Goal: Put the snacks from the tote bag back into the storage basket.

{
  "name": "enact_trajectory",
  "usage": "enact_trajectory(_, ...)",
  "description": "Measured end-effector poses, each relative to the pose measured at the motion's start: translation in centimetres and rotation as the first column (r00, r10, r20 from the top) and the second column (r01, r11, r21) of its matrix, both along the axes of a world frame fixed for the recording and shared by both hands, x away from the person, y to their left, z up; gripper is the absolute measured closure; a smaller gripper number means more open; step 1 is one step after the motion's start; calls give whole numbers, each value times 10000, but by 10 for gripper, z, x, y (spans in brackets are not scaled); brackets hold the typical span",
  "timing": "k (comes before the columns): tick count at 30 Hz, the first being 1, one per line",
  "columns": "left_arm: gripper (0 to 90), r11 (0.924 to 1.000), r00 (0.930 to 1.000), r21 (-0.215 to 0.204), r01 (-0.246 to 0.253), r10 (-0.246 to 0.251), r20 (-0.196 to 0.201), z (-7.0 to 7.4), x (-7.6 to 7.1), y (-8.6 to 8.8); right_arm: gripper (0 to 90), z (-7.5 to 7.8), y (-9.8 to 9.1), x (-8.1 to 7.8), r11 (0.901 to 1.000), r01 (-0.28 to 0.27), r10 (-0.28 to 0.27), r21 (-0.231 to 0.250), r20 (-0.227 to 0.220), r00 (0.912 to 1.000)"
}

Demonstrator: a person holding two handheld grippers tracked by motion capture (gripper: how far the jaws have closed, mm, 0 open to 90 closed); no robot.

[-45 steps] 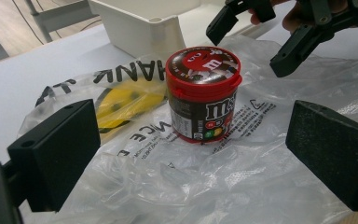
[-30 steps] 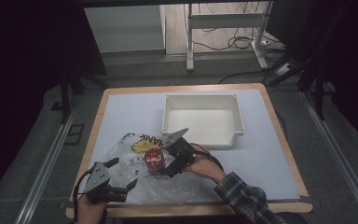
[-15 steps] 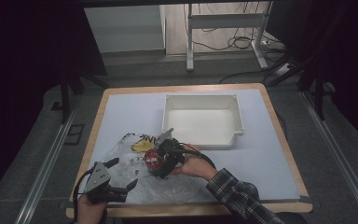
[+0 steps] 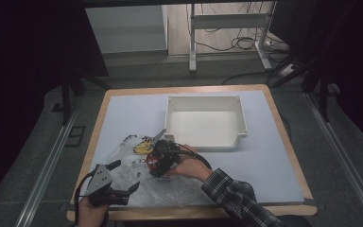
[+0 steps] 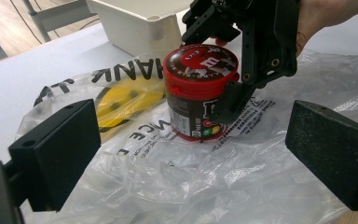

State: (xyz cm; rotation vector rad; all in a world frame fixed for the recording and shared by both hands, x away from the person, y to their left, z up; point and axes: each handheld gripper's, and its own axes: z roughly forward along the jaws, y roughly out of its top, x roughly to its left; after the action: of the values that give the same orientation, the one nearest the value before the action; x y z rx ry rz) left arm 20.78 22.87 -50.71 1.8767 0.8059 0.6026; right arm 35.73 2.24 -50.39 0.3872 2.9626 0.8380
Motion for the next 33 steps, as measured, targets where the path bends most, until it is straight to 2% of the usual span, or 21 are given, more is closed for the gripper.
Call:
enact_trajectory(2,31,10000,10000,18,8,-8,-4,0,0,0,209,2,2,-1,10000,-65,65,-42,66,10000)
enact_trajectory(5,31,10000,10000,17,6,-6,6,0,0,0,233,4,4,-4,9997,-84,91,-214,351,9993)
enact_trajectory(7,31,10000,10000,16,1,-1,8,0,0,0,238,5,5,-6,9994,-116,132,-317,517,9986)
enact_trajectory(15,31,10000,10000,26,-24,23,20,0,0,0,242,5,2,-9,9997,-171,184,-187,752,9970)
enact_trajectory(25,31,9999,10000,94,-36,36,24,0,0,1,243,16,-7,-15,9992,-328,307,230,869,9957)
enact_trajectory(33,31,9999,10000,106,-34,33,11,0,0,0,244,24,-22,-14,9975,-61,4,710,799,9968)
